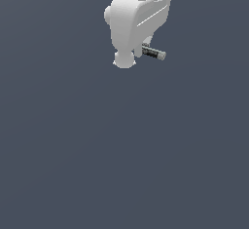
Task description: Pick up the object and move it to a goal position.
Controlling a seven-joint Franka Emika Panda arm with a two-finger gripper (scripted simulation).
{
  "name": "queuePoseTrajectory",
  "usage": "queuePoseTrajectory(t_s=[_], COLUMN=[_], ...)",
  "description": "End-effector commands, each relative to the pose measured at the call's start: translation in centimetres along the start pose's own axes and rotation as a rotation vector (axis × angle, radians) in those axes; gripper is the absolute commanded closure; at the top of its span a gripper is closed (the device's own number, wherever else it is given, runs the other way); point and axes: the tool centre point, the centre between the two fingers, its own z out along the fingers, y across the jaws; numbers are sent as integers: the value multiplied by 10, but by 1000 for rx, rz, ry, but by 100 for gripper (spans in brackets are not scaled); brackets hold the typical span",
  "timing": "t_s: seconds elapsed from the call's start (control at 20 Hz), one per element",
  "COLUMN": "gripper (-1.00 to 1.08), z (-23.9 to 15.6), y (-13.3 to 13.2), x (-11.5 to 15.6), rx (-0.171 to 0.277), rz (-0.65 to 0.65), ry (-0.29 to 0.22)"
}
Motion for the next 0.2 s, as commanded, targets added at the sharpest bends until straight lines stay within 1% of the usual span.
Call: queuePoseTrajectory(t_s=[0.0,0.15], gripper=[108,108], z=[-6,-8], y=[-1,-2], x=[1,1], rx=[1,1], rz=[1,1], ry=[0,0])
